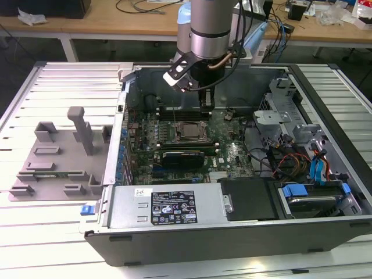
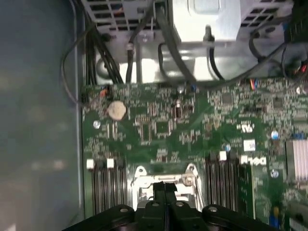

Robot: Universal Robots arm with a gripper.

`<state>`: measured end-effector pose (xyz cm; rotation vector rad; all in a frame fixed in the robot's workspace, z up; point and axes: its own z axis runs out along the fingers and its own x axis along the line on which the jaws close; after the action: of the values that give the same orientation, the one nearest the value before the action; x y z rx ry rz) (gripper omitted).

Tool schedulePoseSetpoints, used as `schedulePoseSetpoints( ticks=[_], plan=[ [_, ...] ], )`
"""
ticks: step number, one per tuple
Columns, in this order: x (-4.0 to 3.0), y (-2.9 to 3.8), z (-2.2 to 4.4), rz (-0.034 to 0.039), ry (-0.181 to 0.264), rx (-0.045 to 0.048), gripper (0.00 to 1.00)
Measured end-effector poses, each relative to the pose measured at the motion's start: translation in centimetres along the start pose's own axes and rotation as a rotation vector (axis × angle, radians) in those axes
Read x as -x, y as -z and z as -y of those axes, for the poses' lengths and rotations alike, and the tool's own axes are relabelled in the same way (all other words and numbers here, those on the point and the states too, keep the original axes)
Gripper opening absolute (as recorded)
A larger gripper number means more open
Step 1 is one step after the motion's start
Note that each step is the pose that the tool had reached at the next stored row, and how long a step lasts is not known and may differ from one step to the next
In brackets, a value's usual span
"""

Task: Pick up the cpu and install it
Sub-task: 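Close the cpu cover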

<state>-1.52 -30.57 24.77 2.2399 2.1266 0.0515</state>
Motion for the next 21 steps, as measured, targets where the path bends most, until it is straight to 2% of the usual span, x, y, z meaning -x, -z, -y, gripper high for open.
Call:
schedulePoseSetpoints(
  ticks=[4,5,6,7,8,11,14,17,21],
  plan=[
    [-0.01,-0.01,0.04,-0.0002,0.000,-0.0006,0.11],
    [-0.01,-0.02,0.04,-0.0001,0.000,-0.0050,0.11],
    [-0.01,-0.04,0.03,0.0007,0.001,-0.0282,0.11],
    [-0.01,-0.05,0.03,0.0010,0.001,-0.0385,0.11],
    [-0.01,-0.10,0.02,0.0019,0.001,-0.0849,0.11],
    [-0.01,-0.14,0.03,0.0013,0.002,-0.0849,0.11],
    [-0.01,-0.37,0.11,-0.0005,0.026,-0.0701,0.11],
    [0.00,-0.46,0.25,-0.0010,0.036,-0.0652,0.11],
    [0.06,-0.72,1.18,-0.0009,0.037,-0.0641,0.11]
  ],
)
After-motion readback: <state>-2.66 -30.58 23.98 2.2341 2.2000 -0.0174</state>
